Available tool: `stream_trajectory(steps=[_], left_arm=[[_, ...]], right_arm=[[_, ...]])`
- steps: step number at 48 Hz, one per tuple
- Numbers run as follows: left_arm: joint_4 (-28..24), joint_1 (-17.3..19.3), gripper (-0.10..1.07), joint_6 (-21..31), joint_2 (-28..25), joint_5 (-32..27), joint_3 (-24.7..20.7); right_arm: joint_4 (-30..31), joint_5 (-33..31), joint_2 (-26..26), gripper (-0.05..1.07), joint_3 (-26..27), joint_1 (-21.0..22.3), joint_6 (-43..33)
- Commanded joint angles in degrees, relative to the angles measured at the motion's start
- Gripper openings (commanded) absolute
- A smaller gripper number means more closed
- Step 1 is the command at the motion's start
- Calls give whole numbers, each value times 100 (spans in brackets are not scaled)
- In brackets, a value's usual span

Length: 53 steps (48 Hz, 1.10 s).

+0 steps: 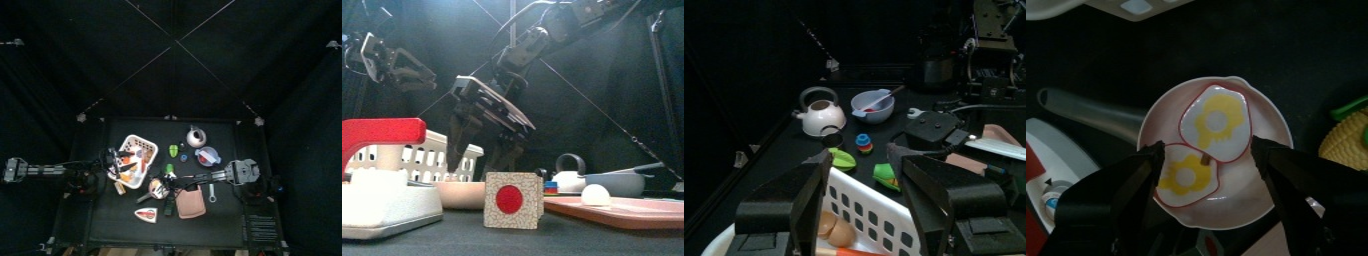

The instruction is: Grab apple half

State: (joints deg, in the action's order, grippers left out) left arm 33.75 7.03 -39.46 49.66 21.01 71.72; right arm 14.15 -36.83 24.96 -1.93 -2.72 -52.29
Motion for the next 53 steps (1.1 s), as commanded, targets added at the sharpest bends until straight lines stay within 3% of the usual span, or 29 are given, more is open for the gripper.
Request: stream_trajectory(steps=[1, 53], left_arm=[[-18, 0, 86, -9, -9, 35, -70], [-18, 35, 86, -9, -9, 35, -53]], right_arm=[[88, -123, -79, 99, 211, 9, -9], [334, -149, 316, 97, 475, 9, 0]])
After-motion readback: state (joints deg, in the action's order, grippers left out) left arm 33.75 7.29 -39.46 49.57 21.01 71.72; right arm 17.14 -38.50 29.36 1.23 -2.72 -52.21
